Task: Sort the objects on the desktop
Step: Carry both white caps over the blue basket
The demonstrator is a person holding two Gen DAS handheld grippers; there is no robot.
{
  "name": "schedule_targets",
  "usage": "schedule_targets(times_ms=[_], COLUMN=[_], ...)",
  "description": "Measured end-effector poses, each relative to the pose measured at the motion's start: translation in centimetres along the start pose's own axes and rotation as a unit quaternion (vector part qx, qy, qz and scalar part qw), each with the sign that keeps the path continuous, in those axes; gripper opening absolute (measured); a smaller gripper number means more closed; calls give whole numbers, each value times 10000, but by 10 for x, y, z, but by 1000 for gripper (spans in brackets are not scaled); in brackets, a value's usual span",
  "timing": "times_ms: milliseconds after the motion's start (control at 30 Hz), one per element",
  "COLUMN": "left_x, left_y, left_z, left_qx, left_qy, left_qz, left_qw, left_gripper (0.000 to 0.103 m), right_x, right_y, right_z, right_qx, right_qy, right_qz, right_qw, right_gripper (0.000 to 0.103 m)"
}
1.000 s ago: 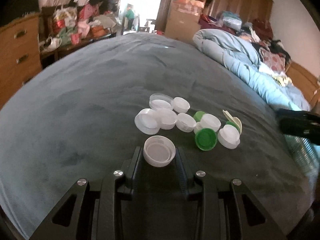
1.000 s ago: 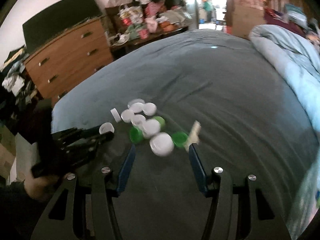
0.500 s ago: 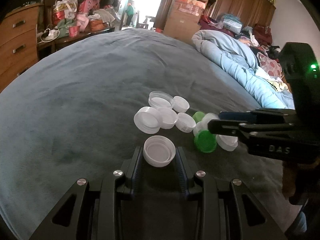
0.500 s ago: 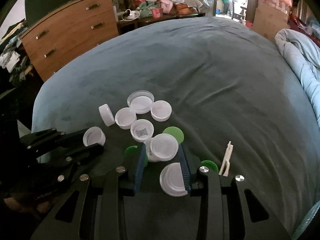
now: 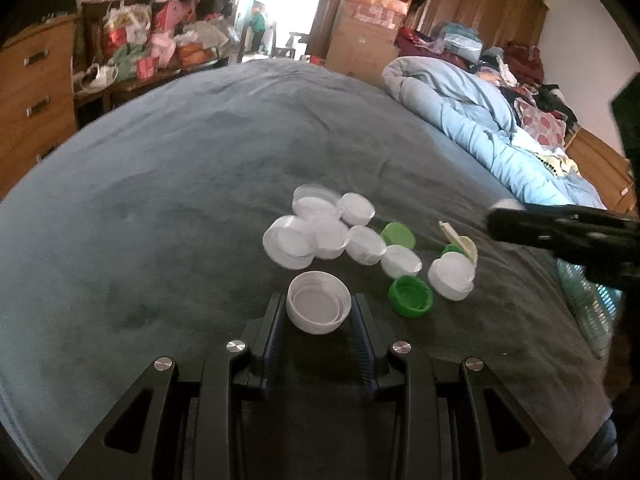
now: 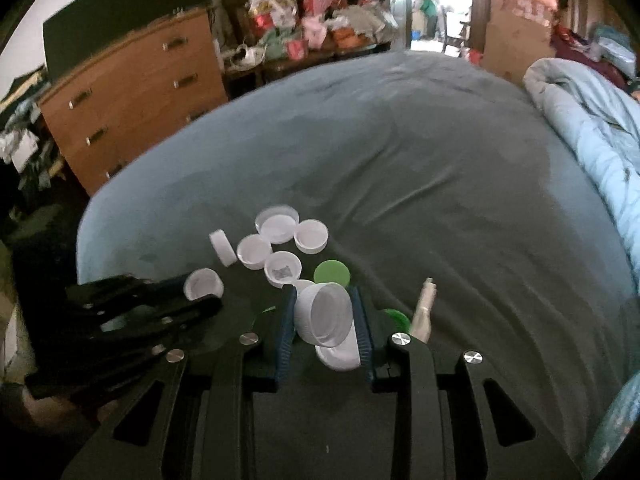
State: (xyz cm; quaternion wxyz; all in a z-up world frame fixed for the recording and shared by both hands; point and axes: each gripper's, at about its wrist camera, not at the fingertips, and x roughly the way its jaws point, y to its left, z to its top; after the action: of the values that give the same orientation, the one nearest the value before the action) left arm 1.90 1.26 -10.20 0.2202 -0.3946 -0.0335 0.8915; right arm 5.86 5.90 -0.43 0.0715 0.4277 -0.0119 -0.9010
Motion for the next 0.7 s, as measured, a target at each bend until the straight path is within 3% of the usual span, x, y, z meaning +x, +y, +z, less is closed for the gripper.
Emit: schedule_targets(times_ms=[300, 700], left_x=[-41, -78], left_y=[-52, -153], left_z=[19, 35], left_qx=[509, 1537], left_qy=[-252, -254], left_qz=[-3, 191], left_qw=[9984, 9876], left_gripper=[35, 35], right_x=[-72, -149], right_y=[-10, -47], right_z=[-29, -62], right_qx=[198, 674], right_qy=[-269, -736], right_qz=[-353, -857], right_qw=[9988, 9913], right_gripper=[25, 25])
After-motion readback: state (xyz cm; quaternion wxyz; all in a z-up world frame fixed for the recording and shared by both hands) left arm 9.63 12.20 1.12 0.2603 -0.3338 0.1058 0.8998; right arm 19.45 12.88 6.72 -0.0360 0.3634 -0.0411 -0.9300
